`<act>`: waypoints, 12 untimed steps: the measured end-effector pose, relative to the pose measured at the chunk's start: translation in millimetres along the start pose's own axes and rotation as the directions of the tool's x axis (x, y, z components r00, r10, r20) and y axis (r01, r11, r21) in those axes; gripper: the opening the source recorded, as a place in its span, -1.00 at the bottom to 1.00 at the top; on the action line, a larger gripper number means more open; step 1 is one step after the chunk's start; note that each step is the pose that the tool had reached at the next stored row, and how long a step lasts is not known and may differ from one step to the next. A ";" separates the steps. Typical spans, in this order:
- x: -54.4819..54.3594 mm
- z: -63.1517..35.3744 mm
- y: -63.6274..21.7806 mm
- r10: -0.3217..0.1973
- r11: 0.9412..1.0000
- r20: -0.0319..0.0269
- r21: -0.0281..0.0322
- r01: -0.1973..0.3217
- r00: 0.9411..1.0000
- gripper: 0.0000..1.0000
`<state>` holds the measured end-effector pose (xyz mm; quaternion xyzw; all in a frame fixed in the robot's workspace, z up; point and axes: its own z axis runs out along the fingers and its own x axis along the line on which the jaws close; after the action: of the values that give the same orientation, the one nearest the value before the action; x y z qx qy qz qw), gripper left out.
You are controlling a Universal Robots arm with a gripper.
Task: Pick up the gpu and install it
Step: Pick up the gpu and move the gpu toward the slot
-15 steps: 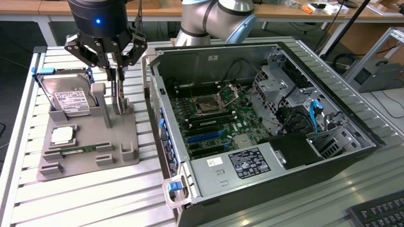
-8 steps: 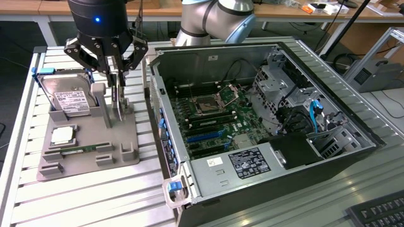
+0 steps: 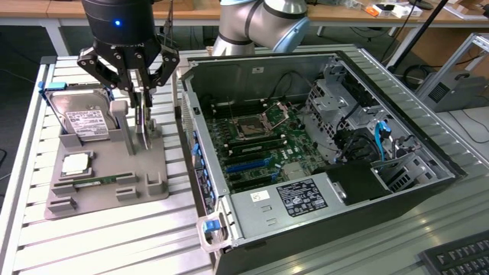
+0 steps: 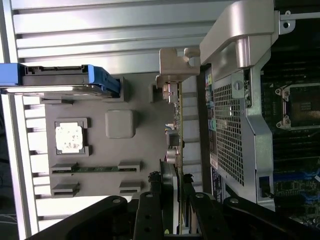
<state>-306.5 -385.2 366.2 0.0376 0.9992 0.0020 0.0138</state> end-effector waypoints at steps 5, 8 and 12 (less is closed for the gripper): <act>0.0 -0.6 0.0 0.000 1.000 0.000 0.000 0.000 1.000 -0.47; -0.1 -1.7 0.0 0.000 1.000 0.000 0.000 0.000 1.000 -0.47; -0.1 -2.8 0.0 0.000 1.000 0.000 0.000 0.000 1.000 -0.47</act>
<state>-306.5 -385.2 369.0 0.0376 0.9992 0.0020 0.0139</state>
